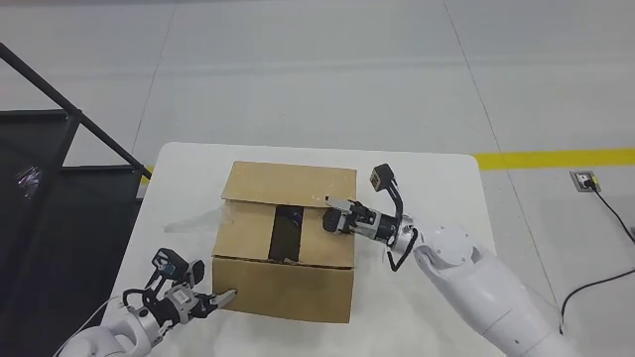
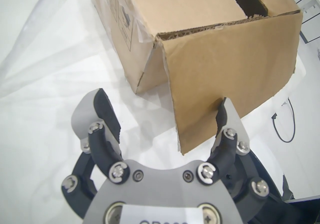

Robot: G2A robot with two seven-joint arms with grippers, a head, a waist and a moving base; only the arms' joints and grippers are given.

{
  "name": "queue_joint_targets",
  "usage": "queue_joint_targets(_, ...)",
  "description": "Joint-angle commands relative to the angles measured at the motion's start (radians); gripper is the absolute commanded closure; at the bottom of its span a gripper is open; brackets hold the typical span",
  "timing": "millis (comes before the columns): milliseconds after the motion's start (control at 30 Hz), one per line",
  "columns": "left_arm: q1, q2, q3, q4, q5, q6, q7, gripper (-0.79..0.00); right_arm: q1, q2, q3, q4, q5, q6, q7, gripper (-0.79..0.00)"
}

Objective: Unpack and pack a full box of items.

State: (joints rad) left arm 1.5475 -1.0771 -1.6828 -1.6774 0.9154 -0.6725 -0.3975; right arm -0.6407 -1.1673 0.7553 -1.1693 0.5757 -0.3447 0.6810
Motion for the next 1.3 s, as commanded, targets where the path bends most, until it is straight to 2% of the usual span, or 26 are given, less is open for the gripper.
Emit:
queue_joint_targets(0, 0.0, 0.001, 0.005, -0.001, 0.003, 0.003, 0.001, -0.785, 0.013, -0.01, -0.009, 0.004, -0.033, 0.015, -0.046, -0.785)
queue_joint_targets(267, 0.003, 0.004, 0.019, 0.008, 0.001, 0.009, 0.015, -0.785, 0.053, -0.038, 0.002, 0.003, -0.094, -0.018, -0.12, -0.785)
queue_joint_targets(467, 0.003, 0.006, 0.032, 0.002, -0.002, 0.007, 0.017, -0.785, 0.123, -0.064, -0.017, 0.043, -0.295, 0.063, -0.289, -0.785)
queue_joint_targets(667, 0.003, 0.008, 0.05, -0.011, -0.004, 0.008, 0.018, -0.785, 0.188, -0.107, -0.041, 0.149, -0.326, 0.021, -0.35, -0.785)
queue_joint_targets(1000, -0.007, 0.011, 0.082, -0.016, 0.009, 0.019, 0.017, -0.785, 0.276, -0.187, -0.088, 0.348, -0.441, -0.069, -0.528, -0.785)
queue_joint_targets(1167, -0.011, 0.013, 0.088, -0.012, 0.002, 0.025, 0.017, -0.785, 0.3, -0.229, -0.106, 0.456, -0.437, -0.115, -0.542, -0.785)
queue_joint_targets(1267, -0.018, 0.014, 0.094, -0.01, -0.008, 0.027, 0.007, -0.785, 0.3, -0.229, -0.106, 0.456, -0.437, -0.115, -0.542, -0.785)
